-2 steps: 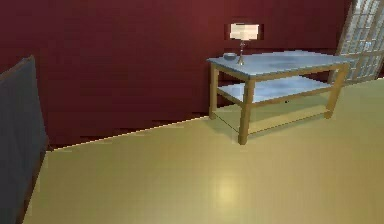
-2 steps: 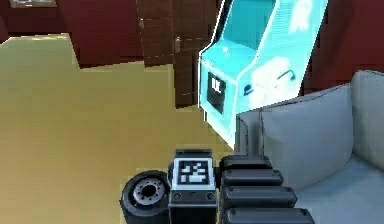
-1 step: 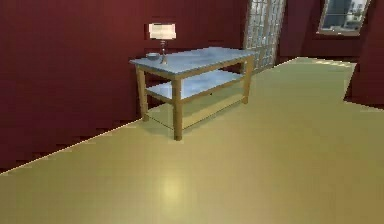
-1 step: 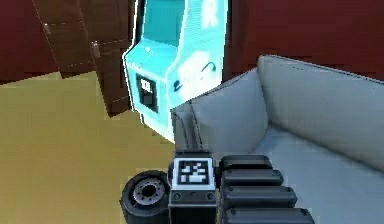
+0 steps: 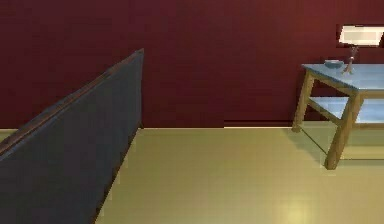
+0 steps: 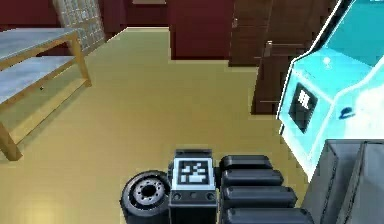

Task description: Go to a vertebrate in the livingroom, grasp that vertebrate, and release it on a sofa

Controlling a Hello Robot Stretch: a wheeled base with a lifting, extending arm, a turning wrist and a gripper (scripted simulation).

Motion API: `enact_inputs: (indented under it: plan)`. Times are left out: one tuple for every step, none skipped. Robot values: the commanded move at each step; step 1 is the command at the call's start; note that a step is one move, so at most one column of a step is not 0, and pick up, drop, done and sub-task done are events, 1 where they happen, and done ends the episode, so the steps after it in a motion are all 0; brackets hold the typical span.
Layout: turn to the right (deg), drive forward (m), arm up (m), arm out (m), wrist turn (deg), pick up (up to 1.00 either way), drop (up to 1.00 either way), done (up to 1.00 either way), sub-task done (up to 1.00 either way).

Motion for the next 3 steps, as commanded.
enact_inputs:
  plan:
    - [-45.0,0.00,0.00,0.00,0.0,0.00,0.00,0.00,0.00]
    - [-45.0,0.00,0.00,0.00,0.0,0.00,0.00,0.00,0.00]
    - [-27.0,0.00,0.00,0.00,0.0,0.00,0.00,0.00,0.00]
